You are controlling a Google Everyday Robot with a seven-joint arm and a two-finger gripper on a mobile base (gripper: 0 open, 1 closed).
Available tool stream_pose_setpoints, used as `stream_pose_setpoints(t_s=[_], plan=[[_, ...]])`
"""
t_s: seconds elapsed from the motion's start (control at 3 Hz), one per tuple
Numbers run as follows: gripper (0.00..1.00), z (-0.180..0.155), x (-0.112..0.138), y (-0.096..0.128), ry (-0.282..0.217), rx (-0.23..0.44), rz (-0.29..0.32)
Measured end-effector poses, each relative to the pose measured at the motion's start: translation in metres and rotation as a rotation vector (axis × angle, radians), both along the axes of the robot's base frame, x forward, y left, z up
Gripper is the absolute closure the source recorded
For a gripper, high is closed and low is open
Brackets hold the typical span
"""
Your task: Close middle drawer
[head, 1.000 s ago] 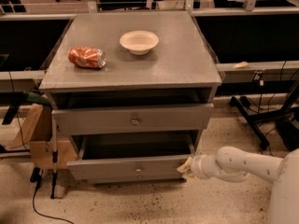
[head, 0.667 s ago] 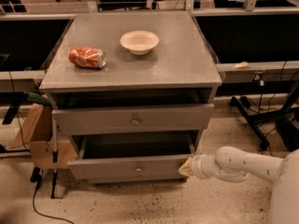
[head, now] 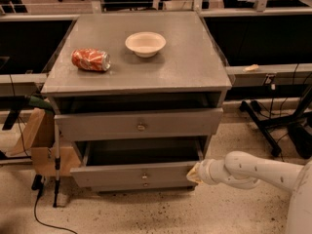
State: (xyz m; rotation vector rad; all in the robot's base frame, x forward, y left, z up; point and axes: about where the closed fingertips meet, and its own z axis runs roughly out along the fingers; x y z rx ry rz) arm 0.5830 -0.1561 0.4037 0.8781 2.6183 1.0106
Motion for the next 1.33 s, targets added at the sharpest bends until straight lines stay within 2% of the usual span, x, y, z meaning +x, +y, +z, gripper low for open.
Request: stream_pose_setpoints(t_s=[0.33, 0.67, 1.0, 1.33], plan=[[1.0, 0.016, 0.001, 0.011, -0.039, -0.033, 0.042], [1.0, 0.029, -0.004, 0.02, -0.064, -0.124, 0.093], [1.0, 0.04, -0.022, 0.038, -0.057, -0.2, 0.165], [1.0, 0.045, -0.041, 0.047, -0.04, -0.244, 0.21]])
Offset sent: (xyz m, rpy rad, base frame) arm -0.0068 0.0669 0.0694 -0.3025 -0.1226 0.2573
